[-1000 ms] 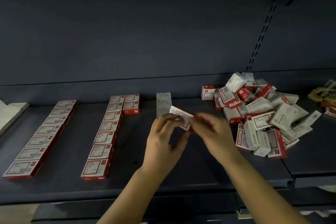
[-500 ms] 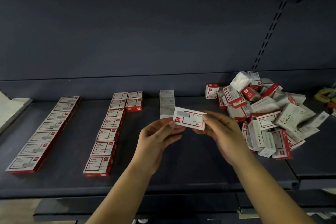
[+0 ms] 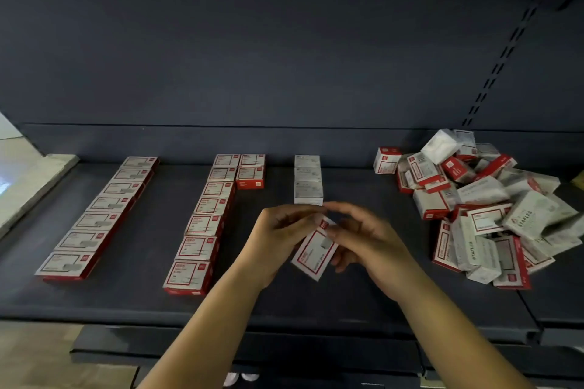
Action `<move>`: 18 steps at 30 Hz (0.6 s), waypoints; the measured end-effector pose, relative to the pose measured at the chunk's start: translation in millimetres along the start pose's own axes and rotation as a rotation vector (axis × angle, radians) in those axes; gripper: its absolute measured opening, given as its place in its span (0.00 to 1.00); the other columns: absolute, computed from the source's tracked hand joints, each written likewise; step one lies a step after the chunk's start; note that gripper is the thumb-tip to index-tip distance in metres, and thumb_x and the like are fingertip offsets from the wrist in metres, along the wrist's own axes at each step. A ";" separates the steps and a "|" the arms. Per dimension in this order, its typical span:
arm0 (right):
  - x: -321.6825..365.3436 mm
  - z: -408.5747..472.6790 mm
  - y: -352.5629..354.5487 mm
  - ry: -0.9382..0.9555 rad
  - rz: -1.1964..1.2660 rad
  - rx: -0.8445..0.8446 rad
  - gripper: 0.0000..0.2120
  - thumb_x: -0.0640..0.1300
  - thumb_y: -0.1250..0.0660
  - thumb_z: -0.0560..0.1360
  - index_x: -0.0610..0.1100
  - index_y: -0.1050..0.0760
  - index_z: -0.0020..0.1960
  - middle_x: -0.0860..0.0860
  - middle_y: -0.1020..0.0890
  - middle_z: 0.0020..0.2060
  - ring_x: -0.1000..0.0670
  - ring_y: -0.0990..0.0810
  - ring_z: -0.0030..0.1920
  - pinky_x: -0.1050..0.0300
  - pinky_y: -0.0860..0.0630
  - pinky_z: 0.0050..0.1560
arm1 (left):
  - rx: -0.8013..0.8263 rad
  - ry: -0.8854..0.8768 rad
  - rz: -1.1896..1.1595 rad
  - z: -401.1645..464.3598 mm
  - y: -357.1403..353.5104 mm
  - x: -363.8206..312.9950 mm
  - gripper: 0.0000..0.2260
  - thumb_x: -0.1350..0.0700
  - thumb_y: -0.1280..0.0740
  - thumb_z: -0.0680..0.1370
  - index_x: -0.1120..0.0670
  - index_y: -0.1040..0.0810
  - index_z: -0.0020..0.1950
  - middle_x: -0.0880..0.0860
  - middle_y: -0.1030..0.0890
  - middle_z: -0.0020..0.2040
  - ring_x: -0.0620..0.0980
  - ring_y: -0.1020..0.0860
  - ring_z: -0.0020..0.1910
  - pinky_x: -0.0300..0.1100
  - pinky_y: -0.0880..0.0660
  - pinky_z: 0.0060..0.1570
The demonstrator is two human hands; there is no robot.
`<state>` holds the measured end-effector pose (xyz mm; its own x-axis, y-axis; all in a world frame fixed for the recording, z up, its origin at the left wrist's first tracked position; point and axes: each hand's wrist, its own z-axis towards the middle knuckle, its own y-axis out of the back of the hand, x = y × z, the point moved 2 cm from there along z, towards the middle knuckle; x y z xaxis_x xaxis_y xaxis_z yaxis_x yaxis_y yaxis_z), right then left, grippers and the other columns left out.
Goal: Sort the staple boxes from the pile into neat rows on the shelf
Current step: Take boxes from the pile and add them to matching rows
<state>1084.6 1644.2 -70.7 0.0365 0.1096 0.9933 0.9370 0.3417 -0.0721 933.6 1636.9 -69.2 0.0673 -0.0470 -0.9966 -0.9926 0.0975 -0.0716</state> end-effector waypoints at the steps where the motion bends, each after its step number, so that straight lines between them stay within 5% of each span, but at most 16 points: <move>1: -0.5 1.1 -3.4 0.010 0.038 -0.027 0.18 0.37 0.34 0.73 0.47 0.28 0.62 0.46 0.17 0.36 0.49 0.20 0.32 0.59 0.24 0.30 | -0.010 0.014 -0.047 -2.0 3.4 1.8 0.09 0.60 0.34 0.74 0.55 0.20 0.53 0.54 0.17 0.45 0.51 0.18 0.44 0.41 0.22 0.41; 7: -3.8 6.6 -31.2 0.080 0.176 -0.099 0.24 0.40 0.34 0.69 0.55 0.33 0.62 0.43 0.17 0.46 0.44 0.17 0.46 0.55 0.21 0.40 | -0.057 0.037 -0.253 -18.2 31.9 6.0 0.16 0.58 0.32 0.70 0.56 0.22 0.57 0.56 0.17 0.50 0.55 0.18 0.48 0.47 0.20 0.45; 13: -5.8 14.9 -74.3 0.101 0.131 -0.055 0.22 0.36 0.34 0.73 0.54 0.33 0.63 0.43 0.17 0.45 0.45 0.17 0.45 0.58 0.21 0.41 | -0.169 0.041 -0.291 -33.0 78.5 2.1 0.17 0.58 0.31 0.69 0.59 0.23 0.57 0.59 0.17 0.48 0.55 0.18 0.45 0.44 0.19 0.43; 18: 1.1 21.6 -116.0 0.377 -0.469 -0.115 0.17 0.43 0.30 0.73 0.53 0.27 0.60 0.57 0.23 0.54 0.59 0.24 0.57 0.64 0.27 0.56 | -0.179 0.057 -0.280 -49.6 125.9 -6.6 0.17 0.59 0.31 0.68 0.60 0.22 0.56 0.60 0.17 0.48 0.54 0.18 0.42 0.41 0.20 0.39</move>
<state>968.4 1624.8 -63.1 -0.2880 -0.3728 0.8821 0.9139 0.1683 0.3695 803.3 1600.1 -69.7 0.3388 -0.1033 -0.9352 -0.9388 -0.1027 -0.3287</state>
